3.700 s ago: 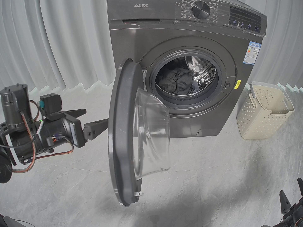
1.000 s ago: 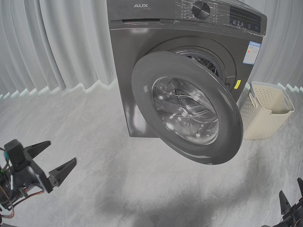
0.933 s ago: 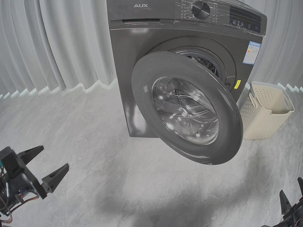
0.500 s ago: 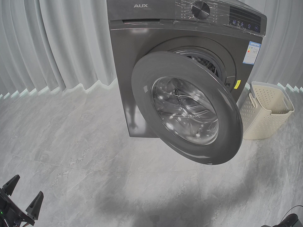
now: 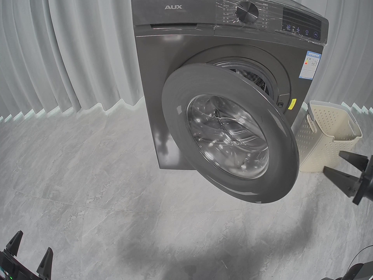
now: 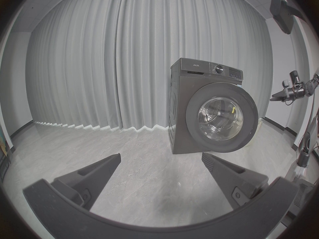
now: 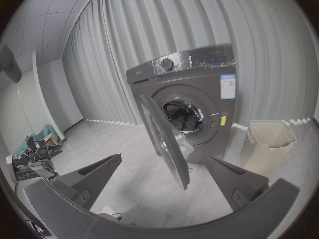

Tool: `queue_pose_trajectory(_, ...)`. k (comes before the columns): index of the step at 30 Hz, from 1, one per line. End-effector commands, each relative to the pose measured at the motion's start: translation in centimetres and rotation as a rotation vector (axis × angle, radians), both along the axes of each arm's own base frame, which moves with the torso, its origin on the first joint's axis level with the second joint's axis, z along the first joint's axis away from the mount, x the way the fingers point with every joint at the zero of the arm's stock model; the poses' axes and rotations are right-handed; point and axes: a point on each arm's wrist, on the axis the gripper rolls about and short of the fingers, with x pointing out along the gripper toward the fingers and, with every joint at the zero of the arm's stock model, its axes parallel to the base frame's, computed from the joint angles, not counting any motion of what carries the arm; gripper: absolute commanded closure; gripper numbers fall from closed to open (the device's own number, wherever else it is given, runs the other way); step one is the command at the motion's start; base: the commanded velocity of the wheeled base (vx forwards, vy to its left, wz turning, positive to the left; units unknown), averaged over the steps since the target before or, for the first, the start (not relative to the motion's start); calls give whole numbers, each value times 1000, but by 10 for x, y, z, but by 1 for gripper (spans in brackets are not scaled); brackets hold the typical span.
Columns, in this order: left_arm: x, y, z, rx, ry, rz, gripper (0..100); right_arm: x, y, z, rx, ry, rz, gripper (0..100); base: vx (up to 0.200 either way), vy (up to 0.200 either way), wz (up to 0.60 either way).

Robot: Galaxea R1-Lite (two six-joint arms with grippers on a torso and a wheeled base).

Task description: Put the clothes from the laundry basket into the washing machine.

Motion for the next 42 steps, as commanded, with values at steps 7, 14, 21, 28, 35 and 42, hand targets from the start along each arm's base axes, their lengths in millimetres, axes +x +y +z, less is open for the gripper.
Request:
queue_pose_trajectory(7, -5, 0, -10, 3, -29, 19, 0, 84, 23, -10, -52, 156, -35, 0, 0, 0, 0)
queue_pose_trajectory(14, -5, 0, -10, 3, -29, 18, 0, 105, 8, -8, -48, 152, -149, 0, 0, 0, 0)
queue_pose_trajectory(21, -5, 0, -10, 5, -29, 18, 0, 115, -24, -3, -48, 90, -291, 0, 0, 0, 0)
queue_pose_trajectory(28, -5, 0, -10, 5, -28, 18, 0, 98, -31, -7, -61, 81, -219, 0, 0, 0, 0)
queue_pose_trajectory(35, -5, 0, -10, 5, -28, 18, 0, 70, -16, -26, -163, 93, -34, 0, 0, 0, 0)
queue_pose_trajectory(42, -5, 0, -10, 5, -28, 19, 0, 72, -1, -27, -162, 96, 50, 0, 0, 0, 0)
